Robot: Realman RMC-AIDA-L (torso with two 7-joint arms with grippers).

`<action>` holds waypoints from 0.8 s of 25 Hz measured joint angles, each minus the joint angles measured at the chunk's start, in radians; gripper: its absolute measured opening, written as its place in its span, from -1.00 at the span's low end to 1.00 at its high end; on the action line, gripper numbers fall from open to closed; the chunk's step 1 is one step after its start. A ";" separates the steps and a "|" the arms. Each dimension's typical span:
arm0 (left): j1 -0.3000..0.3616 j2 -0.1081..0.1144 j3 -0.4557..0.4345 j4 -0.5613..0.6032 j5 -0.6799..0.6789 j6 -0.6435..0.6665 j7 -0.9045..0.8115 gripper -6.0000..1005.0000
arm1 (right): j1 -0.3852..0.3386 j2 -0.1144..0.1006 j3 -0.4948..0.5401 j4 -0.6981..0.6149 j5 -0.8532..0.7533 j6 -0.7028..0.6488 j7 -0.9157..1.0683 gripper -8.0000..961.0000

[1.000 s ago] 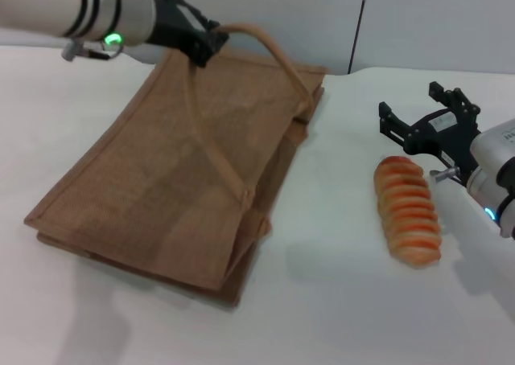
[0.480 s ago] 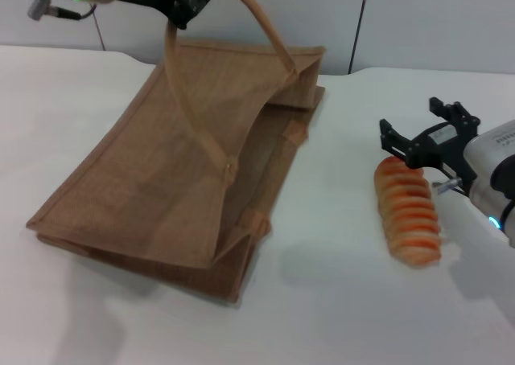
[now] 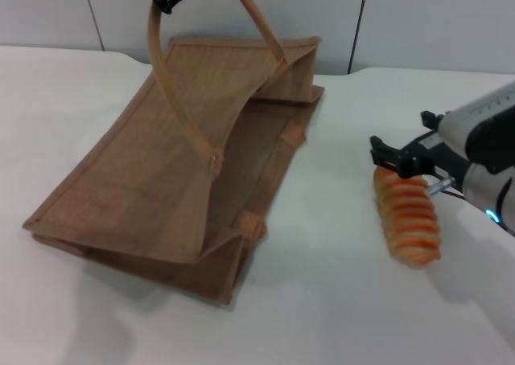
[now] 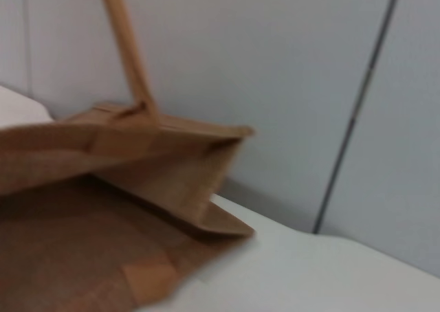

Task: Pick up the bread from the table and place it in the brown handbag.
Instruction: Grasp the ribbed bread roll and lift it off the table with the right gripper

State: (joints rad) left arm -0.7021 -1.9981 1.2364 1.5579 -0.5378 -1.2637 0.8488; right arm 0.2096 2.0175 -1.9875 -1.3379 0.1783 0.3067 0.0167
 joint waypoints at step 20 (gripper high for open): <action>-0.059 0.005 -0.023 0.065 0.012 -0.105 -0.015 -0.75 | 0.023 0.003 0.310 -0.185 0.490 0.601 -0.349 0.83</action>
State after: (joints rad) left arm -0.7609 -1.9926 1.2136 1.6232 -0.5260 -1.3683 0.8338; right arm 0.2325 2.0207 -1.6773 -1.5224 0.6683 0.9079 -0.3324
